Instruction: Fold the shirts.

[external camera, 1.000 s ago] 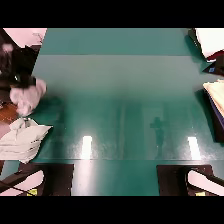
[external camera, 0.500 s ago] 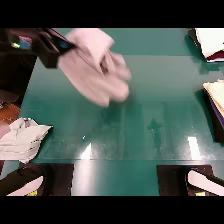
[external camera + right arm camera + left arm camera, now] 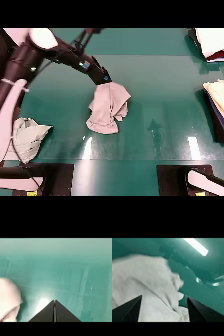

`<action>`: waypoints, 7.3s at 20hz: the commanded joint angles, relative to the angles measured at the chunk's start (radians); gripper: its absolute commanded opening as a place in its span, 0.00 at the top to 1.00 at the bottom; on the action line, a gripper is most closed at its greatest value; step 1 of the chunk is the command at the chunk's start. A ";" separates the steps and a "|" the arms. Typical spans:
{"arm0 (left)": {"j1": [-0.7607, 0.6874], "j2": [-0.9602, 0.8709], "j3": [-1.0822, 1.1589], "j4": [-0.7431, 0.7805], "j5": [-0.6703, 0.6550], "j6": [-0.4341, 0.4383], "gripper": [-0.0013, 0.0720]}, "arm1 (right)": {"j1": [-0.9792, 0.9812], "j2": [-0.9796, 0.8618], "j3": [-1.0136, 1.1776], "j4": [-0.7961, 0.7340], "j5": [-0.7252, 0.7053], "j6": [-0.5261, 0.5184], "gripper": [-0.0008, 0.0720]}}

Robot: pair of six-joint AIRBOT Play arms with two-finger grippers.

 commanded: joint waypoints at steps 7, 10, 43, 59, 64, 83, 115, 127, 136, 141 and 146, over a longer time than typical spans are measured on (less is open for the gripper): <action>0.289 0.094 -0.252 0.005 -0.175 -0.198 0.11 | 0.000 0.000 0.001 0.000 0.007 0.000 0.97; 0.284 0.220 -0.616 -0.024 -0.033 -0.180 0.11 | 0.000 -0.002 0.001 0.000 0.006 0.000 0.97; 0.127 0.435 -0.245 0.154 0.065 -0.218 0.95 | 0.271 -0.051 -0.391 0.005 -0.195 0.000 0.49; 0.127 0.439 -0.181 0.207 -0.021 -0.263 0.95 | 0.593 -0.744 -0.209 0.420 -0.281 -0.129 0.27; 0.127 0.439 -0.180 0.207 -0.041 -0.263 0.95 | 0.580 -0.737 -0.100 0.302 -0.255 -0.130 0.97; 0.127 0.578 0.387 -0.077 0.121 -0.283 0.95 | 0.232 0.223 0.108 0.060 -0.374 -0.168 0.97; 0.403 0.026 -0.441 0.059 0.288 -0.412 0.07 | 0.254 -0.673 0.143 0.177 -0.329 -0.049 0.37; 0.453 0.077 -0.687 0.002 0.036 -0.223 0.08 | 0.002 -0.257 -0.300 0.185 0.029 -0.162 0.58; 0.374 0.076 -0.765 -0.149 0.193 -0.174 0.08 | -0.007 -0.070 -0.554 0.184 -0.079 -0.165 0.58; 0.290 0.076 -0.764 -0.149 0.243 -0.209 0.08 | -0.008 -0.069 -0.553 0.183 -0.054 -0.164 0.58; 0.291 0.076 -0.744 -0.145 0.213 -0.207 0.95 | -0.034 -0.069 -0.554 0.174 -0.045 -0.165 0.58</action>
